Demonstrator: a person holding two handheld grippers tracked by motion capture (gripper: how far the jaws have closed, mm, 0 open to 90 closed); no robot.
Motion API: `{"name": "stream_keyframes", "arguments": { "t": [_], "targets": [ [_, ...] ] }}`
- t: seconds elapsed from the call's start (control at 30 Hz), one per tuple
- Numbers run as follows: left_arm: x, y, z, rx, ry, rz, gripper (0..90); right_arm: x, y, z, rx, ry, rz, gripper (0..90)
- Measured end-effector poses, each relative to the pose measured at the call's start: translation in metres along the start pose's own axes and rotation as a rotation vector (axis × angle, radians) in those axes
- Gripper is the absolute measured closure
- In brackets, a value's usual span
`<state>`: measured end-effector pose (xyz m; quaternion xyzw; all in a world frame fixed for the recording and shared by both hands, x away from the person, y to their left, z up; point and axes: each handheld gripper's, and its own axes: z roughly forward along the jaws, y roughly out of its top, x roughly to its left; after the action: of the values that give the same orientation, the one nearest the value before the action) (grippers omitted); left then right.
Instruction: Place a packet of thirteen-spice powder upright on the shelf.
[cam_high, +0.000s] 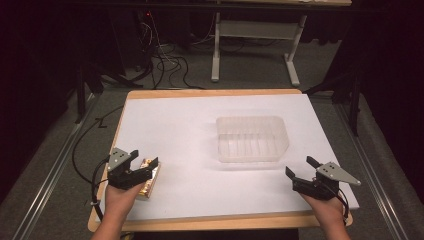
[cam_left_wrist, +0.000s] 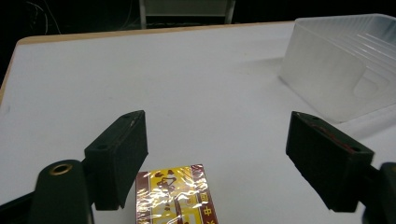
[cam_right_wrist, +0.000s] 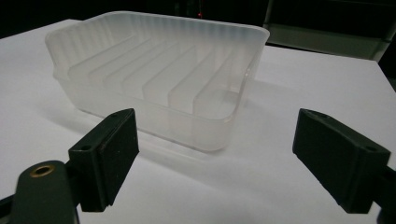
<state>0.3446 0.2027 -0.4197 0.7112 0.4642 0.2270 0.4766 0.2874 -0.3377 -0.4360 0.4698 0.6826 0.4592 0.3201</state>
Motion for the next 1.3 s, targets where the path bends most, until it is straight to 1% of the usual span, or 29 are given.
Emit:
{"name": "stream_keyframes", "arguments": {
  "t": [0.07,0.17,0.2,0.57,0.73,1.13,1.3],
  "targets": [
    [-0.0008,-0.0005,0.0018,0.01,-0.003,0.005,20.0,0.0007,0.0005,-0.0003,-0.001,-0.014,-0.007,13.6],
    [-0.0011,-0.0011,0.0026,0.017,-0.007,0.011,19.7,0.0,0.0006,-0.0007,-0.002,-0.01,0.005,12.7],
    [-0.0018,-0.0017,0.0027,0.02,-0.006,0.022,19.5,-0.0001,0.0008,-0.0009,-0.005,-0.011,0.006,12.5],
    [-0.0033,-0.0022,0.0045,0.032,-0.02,0.034,19.5,0.0008,0.0002,-0.0014,-0.005,-0.009,0.013,12.3],
    [-0.0037,-0.0022,0.004,0.032,-0.021,0.037,19.4,0.0017,0.0012,-0.0025,-0.012,0.0,0.016,11.9],
    [-0.003,-0.0014,0.003,0.027,-0.022,0.037,19.5,0.0081,0.0043,-0.0038,-0.024,0.033,0.007,11.8],
    [-0.0022,-0.0024,0.0034,0.034,-0.021,0.041,19.7,0.008,0.002,-0.0002,-0.014,0.043,0.022,11.4]
  ]
}}
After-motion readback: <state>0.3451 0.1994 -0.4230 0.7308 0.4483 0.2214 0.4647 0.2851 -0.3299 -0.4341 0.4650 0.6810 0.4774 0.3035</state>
